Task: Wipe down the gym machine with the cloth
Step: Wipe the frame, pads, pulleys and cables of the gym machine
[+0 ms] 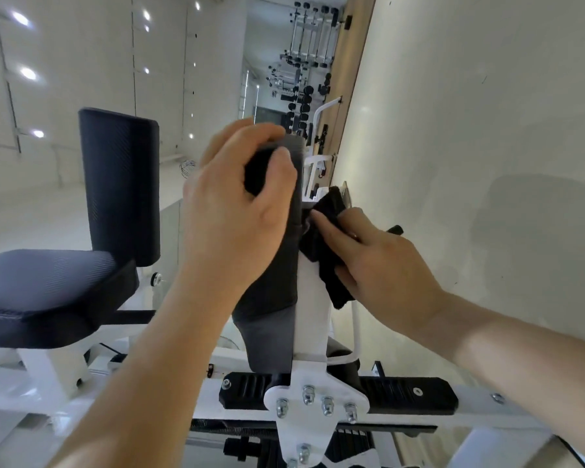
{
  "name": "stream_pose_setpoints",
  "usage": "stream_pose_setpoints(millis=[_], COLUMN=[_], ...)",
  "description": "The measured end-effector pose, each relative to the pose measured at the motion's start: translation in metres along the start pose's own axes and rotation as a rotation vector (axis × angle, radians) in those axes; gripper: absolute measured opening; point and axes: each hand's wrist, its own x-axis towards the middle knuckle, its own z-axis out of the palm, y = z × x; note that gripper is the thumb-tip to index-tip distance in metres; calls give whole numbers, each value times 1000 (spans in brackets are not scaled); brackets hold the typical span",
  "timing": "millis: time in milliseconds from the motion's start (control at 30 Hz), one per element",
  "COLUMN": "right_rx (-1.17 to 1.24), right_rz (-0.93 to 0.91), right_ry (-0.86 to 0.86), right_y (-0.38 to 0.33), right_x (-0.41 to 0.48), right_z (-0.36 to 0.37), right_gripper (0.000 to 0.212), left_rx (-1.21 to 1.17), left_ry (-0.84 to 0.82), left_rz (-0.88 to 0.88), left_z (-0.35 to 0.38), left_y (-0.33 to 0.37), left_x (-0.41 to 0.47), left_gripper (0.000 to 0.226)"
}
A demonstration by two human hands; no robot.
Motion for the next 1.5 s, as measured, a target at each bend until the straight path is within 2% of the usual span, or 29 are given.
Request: stream_pose_setpoints(millis=[67,133,167,267,333,433,500,533,600,667,733,767,867,900,967,1067,1133,1167,1200,1233,1267,1300,1367,1433,1500], right_rx=[-41,-45,-57,13,41,2,-39,-40,13,74,85,77,13,-1,75,153,189,225,282,319,322,296,203,184,202], right_rz=[-66,-116,-114,-3,-3,-103,-194,-215,-141,10,24,-26,-183,-190,-116,27,17,10,66,157,227,244,86,-95,-110], right_ry=[-142,-271,-256,30,72,-108,-232,-239,-113,107,155,99,-253,-294,-193,178,221,140,-18,-246,-475,-575,-560,-369,-320], right_y=[-5,-7,-5,3,1,-7,-8,-4,5,13,11,7,-13,-13,-8,-2,-4,-5,-8,-10,-10,-7,-2,-4,-18], right_x=[-18,-31,-30,-9,-6,-34,-48,-48,-33,-9,-3,-10,-53,-61,-51,-6,-2,-11,-24,-39,-54,-64,-67,-69,-82], right_z=[9,10,10,10,16,28,30,29,22,15,16,19,32,33,32,25,28,32,38,42,48,53,56,60,66], right_gripper=[69,71,69,57,55,65,64,61,51,49,51,51,52,54,49,42,31,24,20,20,21,22,19,23,19], left_rx=[-64,-50,-45,-36,-38,-37,-40,-43,-50,-39,-2,16,39,42,61,210,337,394,427,431,422,414,417,401,361], left_ry=[5,9,9,7,7,12,23,27,44,65,72,73,90,85,79,135,151,132,81,-7,-107,-191,-304,-380,-446], left_rz=[-63,-39,-30,-22,-33,-60,-73,-73,-66,-56,-44,-35,-24,-16,-2,63,233,354,467,556,603,599,481,353,265], left_z=[3,3,4,4,4,4,4,4,4,4,6,7,5,5,6,8,18,26,35,43,51,58,69,77,83], left_y=[-2,-1,0,0,1,3,4,4,5,6,7,8,9,9,11,10,9,8,7,6,2,-4,-20,-33,-43], left_x=[0,0,0,-1,0,1,0,-1,-1,-1,-2,-3,-5,-5,-6,-13,-29,-43,-62,-83,-104,-122,-147,-165,-186], left_gripper=[27,28,29,31,31,31,30,29,28,27,28,28,28,29,30,34,33,31,29,30,31,32,39,51,59])
